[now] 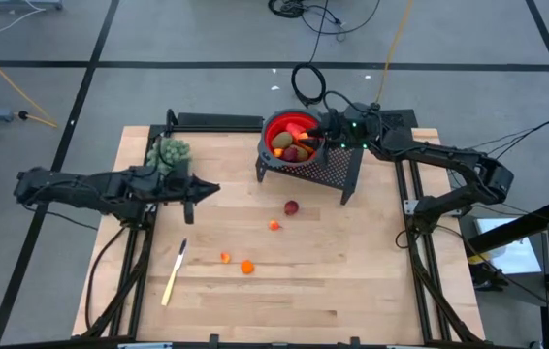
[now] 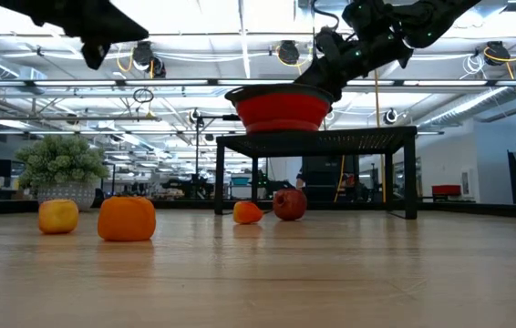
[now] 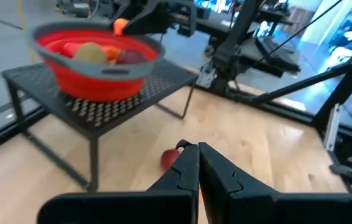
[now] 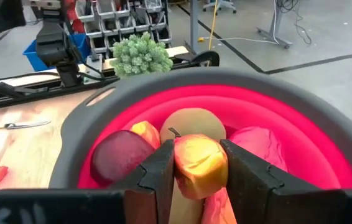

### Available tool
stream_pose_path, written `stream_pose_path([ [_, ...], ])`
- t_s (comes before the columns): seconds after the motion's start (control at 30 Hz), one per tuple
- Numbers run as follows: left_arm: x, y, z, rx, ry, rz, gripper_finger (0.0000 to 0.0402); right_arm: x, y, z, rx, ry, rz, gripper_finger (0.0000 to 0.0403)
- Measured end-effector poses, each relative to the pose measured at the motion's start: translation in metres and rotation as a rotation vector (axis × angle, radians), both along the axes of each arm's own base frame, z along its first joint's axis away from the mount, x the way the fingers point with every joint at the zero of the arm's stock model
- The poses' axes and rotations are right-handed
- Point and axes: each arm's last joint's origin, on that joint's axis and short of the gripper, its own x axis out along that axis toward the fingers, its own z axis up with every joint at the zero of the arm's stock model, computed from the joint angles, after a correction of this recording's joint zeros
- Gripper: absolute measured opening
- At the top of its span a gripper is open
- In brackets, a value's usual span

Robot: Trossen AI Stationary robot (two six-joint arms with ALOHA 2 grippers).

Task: Pick & Place Fruit
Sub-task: Put the pear into the red strainer bowl on the shelf

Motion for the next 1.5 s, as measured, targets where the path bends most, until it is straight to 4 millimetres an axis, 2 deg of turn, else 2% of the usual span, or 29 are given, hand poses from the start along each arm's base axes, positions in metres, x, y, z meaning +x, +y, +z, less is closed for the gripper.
stream_pose_path([
  [0.3,-0.020,0.002,0.000,0.014,0.027,0.039,0.0004,-0.001,0.001,-0.004,0.028,0.039,0.000,0.0115],
  [0.73,-0.021,0.002,-0.002,0.032,0.051,0.035,0.0005,-0.001,0.001,-0.005,0.030,0.042,0.000,0.0116],
  [1.07,-0.021,0.002,-0.002,0.037,0.051,0.034,0.0004,-0.001,0.001,-0.005,0.030,0.042,0.000,0.0171],
  [1.2,-0.021,0.002,-0.002,0.037,0.051,0.034,0.0014,-0.001,0.001,-0.002,0.015,0.015,0.002,0.0178],
  [1.33,-0.021,0.002,-0.001,0.032,0.048,0.034,0.0005,-0.003,0.004,0.009,0.009,-0.038,0.001,0.0153],
  [1.5,-0.021,0.002,-0.001,0.018,0.045,0.036,0.0009,-0.007,0.020,0.023,-0.022,-0.075,0.042,0.0083],
])
